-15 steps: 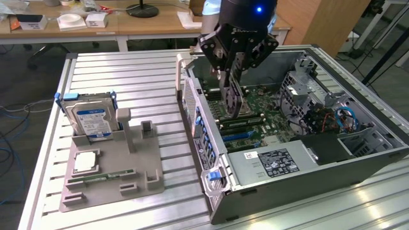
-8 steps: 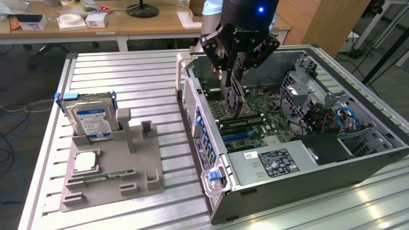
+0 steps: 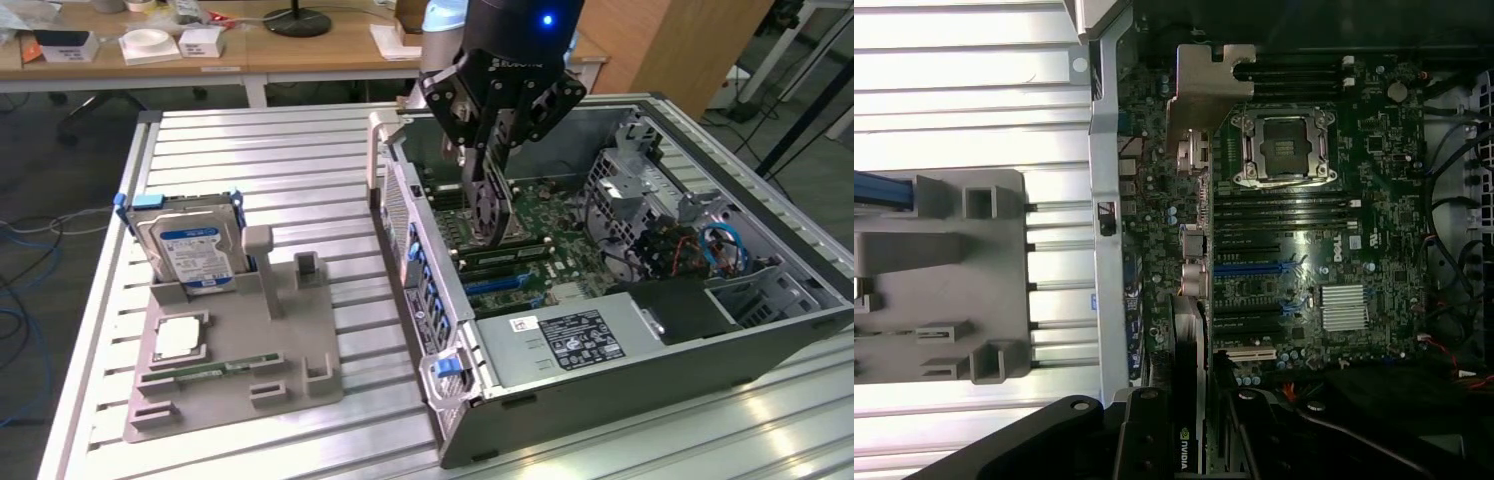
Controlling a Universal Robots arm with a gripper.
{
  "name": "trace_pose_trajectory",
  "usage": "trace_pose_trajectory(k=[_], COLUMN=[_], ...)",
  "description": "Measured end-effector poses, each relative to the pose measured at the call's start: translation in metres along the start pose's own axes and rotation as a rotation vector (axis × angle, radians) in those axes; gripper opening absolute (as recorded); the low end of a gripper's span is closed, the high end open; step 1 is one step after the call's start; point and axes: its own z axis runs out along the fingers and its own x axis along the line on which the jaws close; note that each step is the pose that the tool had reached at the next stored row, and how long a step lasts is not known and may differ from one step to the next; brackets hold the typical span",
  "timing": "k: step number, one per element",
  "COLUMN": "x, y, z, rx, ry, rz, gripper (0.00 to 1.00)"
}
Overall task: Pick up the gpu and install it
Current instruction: 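Pick up the gpu and move the gpu toward the slot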
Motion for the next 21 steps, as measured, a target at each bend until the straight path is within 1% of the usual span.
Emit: trace_pose_trajectory(k=[6, 21], x=[-0.002, -0.011], y=[0.0001, 0.0008], z=[0.0001, 0.0004], rx=[0.0000, 0.0000], ry=[0.0000, 0.0000], rz=[0.000, 0.000], gripper=[0.26, 0.26])
